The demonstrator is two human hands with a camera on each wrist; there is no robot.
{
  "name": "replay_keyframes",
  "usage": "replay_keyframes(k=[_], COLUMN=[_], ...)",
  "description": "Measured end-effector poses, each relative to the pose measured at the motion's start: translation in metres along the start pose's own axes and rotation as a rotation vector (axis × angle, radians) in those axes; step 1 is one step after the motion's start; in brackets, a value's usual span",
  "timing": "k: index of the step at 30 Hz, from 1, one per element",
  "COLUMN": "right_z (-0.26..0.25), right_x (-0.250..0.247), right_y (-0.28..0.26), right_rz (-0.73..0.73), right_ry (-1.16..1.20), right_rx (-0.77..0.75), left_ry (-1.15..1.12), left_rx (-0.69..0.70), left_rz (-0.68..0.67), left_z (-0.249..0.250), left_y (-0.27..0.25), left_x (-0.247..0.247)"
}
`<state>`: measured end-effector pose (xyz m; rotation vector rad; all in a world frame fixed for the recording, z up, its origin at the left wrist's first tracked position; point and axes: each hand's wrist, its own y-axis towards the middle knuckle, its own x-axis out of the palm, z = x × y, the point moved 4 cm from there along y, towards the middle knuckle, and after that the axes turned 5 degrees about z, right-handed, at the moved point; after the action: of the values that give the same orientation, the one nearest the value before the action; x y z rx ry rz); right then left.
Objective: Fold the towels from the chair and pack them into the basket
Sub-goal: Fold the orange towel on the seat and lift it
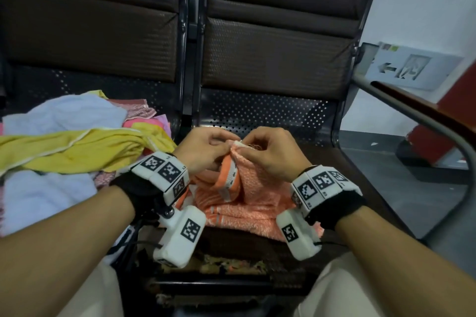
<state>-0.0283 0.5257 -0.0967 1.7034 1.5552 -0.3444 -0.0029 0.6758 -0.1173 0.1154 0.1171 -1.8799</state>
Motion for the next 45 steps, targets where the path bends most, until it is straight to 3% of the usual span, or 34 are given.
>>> replay_keyframes(k=[8, 13, 17, 20, 25, 28, 31, 33, 40, 45], right_z=[0.005, 0.001, -0.002, 0.001, 0.001, -0.007, -0.016, -0.019, -0.017, 0.004], right_x=[0.001, 0.001, 0.007, 0.011, 0.008, 0.007, 0.000, -0.003, -0.017, -0.032], right_y=[0.000, -0.003, -0.008, -0.014, -0.015, -0.014, -0.011, -0.011, -0.023, -0.039], right_rz=[0.048, 0.064, -0.136, -0.349, -0.423, -0.362, -0.199, -0.164, -0.178, -0.202], right_ry=[-0.029, -0.021, -0.039, -0.230, -0.561, -0.610, -0.413, -0.362, -0.459, -0.164], right_rx=[0.052, 0.053, 0.043, 0.026, -0.013, -0.060, -0.027, -0.018, -0.103, 0.144], left_ry=[-0.066, 0.044, 0.217, 0.263, 0.308, 0.346, 0.341, 0.351, 0.501, 0.848], left_rx=[-0.029, 0.044, 0.161, 0.195, 0.231, 0.214, 0.207, 0.217, 0.297, 0.410], left_rz=[-0.105, -0.118, 0.085, 0.184, 0.209, 0.240, 0.287, 0.296, 0.096, -0.124], left_z=[0.005, 0.007, 0.009, 0.010, 0.012, 0.013, 0.017, 0.021, 0.031, 0.035], left_y=[-0.011, -0.017, -0.017, -0.018, -0.021, -0.020, -0.020, -0.020, -0.031, -0.043], left_x=[0.001, -0.003, -0.019, -0.031, -0.041, -0.044, -0.047, -0.046, -0.034, -0.021])
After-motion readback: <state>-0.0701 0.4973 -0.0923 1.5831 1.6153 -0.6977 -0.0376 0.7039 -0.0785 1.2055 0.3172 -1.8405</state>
